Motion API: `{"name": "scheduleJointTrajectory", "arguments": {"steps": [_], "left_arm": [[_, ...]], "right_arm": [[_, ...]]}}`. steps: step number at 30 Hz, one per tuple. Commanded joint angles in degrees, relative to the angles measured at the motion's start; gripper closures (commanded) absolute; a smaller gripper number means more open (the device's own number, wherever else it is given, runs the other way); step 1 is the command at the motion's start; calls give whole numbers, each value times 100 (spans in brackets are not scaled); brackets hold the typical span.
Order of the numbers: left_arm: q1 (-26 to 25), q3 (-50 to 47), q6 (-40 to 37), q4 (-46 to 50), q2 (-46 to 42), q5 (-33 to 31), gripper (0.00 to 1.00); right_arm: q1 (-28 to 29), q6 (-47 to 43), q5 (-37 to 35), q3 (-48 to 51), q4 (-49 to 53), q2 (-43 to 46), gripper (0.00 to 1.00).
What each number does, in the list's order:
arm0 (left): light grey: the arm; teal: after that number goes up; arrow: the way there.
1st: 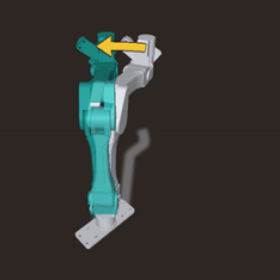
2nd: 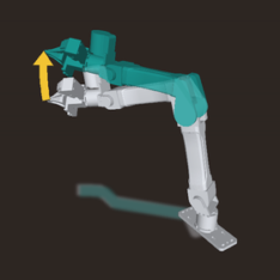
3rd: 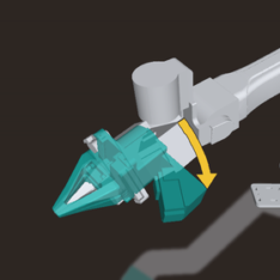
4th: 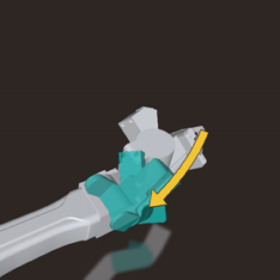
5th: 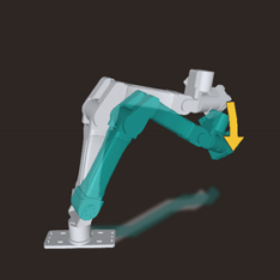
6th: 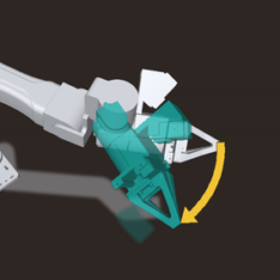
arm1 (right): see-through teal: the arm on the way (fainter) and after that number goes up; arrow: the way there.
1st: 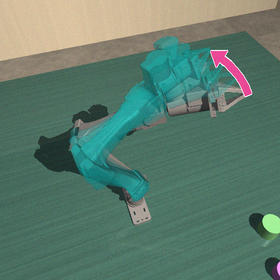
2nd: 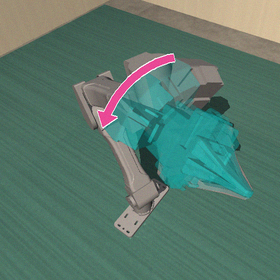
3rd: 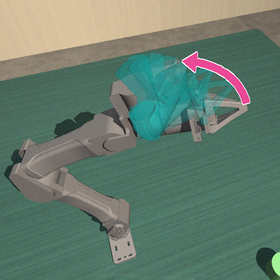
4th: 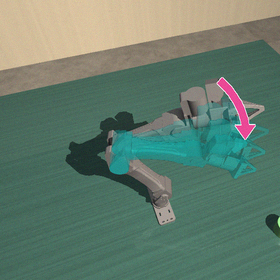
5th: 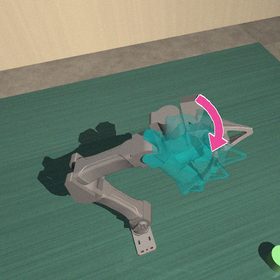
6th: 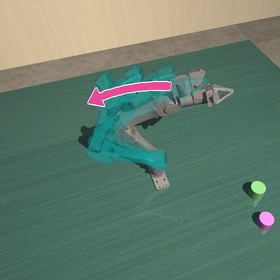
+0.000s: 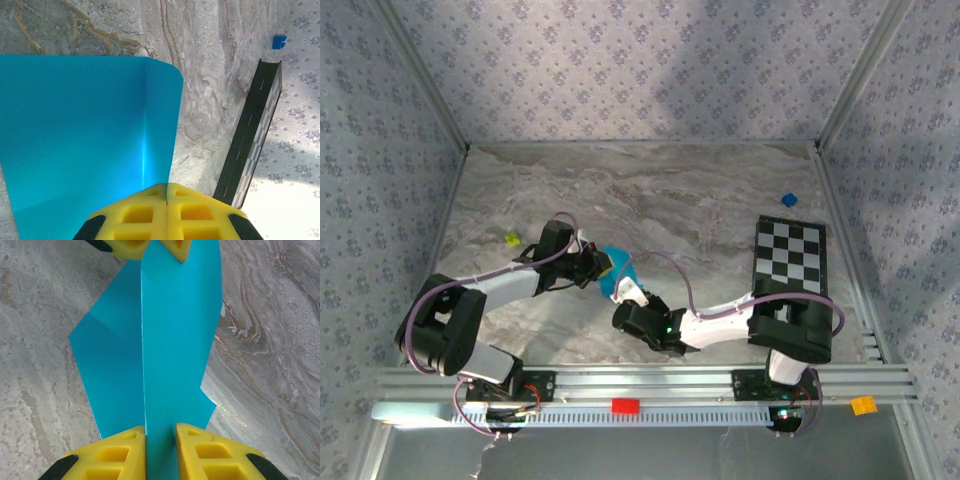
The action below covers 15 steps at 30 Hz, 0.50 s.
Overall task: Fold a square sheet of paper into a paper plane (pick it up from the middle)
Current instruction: Fourth fold the wing at the center of the table.
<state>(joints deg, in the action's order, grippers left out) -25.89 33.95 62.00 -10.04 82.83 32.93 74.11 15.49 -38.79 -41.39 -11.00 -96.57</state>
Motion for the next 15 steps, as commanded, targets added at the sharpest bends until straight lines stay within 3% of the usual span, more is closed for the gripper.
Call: {"name": "scheduleJointTrajectory", "arguments": {"steps": [1, 15], "left_arm": [[-18, 113, -84, 125, -25, -8, 99], [-19, 137, -107, 163, 1, 3, 99]], "right_arm": [[-37, 163, -38, 68, -27, -42, 79], [-81, 182, 86, 27, -55, -115, 78]]}}
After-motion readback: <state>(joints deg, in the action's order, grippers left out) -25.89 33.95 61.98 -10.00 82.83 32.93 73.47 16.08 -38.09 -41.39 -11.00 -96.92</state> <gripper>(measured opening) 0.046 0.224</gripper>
